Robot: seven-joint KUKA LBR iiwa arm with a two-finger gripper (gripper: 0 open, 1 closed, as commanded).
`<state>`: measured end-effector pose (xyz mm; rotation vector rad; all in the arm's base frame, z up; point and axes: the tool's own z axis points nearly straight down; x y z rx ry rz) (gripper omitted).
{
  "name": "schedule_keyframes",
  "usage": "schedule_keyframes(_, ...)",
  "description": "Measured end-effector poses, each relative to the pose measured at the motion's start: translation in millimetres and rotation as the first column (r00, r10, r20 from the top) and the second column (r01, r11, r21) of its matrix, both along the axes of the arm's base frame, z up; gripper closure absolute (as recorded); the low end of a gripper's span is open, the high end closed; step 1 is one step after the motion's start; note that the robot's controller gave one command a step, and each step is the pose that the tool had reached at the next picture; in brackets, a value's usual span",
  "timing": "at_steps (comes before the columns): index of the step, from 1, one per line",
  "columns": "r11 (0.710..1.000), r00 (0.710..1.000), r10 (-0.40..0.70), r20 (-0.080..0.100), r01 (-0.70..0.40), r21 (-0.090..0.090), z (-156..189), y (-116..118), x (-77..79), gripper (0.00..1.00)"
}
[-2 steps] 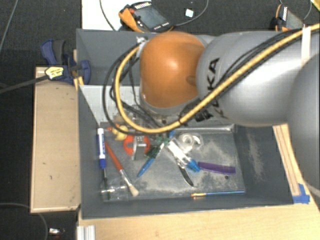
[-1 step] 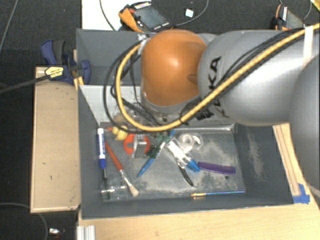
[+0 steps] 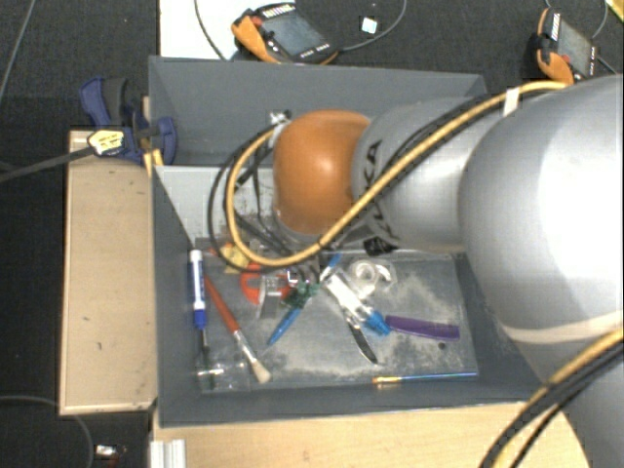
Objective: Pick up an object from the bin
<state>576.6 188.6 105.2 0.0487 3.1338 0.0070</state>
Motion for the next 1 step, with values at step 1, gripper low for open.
schedule_keyframes(1,0.884,0.884,-0.468,-0.003,0.468,0.004,-33.9,-9.4,6.5,0.0)
